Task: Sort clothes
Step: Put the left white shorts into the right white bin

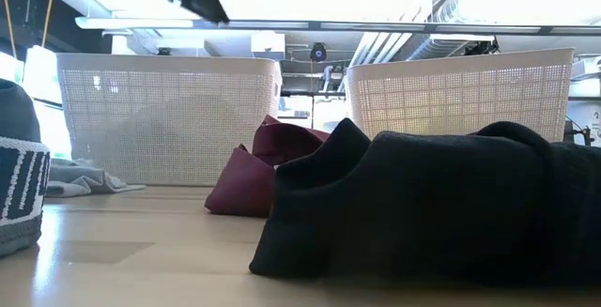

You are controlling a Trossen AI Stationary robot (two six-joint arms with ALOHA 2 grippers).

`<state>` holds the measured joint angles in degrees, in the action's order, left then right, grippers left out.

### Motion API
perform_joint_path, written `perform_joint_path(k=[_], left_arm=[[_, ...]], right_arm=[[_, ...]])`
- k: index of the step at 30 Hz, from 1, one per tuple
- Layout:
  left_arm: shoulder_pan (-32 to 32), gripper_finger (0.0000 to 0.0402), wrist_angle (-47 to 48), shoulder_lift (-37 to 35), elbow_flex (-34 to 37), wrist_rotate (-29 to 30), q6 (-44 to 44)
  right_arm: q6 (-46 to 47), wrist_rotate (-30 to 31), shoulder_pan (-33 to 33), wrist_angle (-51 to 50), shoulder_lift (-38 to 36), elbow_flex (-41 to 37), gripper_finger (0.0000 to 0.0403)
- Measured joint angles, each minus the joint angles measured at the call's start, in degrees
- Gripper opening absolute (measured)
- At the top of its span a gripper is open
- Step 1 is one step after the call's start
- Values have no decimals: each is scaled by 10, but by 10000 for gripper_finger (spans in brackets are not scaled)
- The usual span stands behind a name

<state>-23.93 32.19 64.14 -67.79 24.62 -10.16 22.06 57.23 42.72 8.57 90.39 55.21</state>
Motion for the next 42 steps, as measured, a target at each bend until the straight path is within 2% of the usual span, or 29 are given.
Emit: perform_joint_path(k=[4,10,15,18,22,28,32,36,39,42], left_arm=[[85,205,-22,-37,15,1,9],[207,199,-88,-57,85,1,45],[294,196,-209,-46,156,1,73],[338,195,-276,-33,182,1,90],[385,195,-298,-8,196,1,112],[435,195,-325,49,196,30,131],[448,195,-352,87,196,36,131],[451,195,-367,117,196,38,134],[452,195,-373,133,196,38,150],[452,195,-387,143,196,41,145]], right_arm=[[0,0,0,-3,0,0,192],[0,1,0,-12,6,0,192],[7,-6,0,-35,27,0,192],[42,-62,10,-88,22,0,192],[161,-137,42,-183,-3,0,192],[429,-240,107,-344,-10,0,192],[566,-256,144,-436,-7,0,192],[595,-236,156,-502,-6,-3,192],[593,-232,144,-499,-6,-26,192],[592,-266,125,-453,-6,-72,192]])
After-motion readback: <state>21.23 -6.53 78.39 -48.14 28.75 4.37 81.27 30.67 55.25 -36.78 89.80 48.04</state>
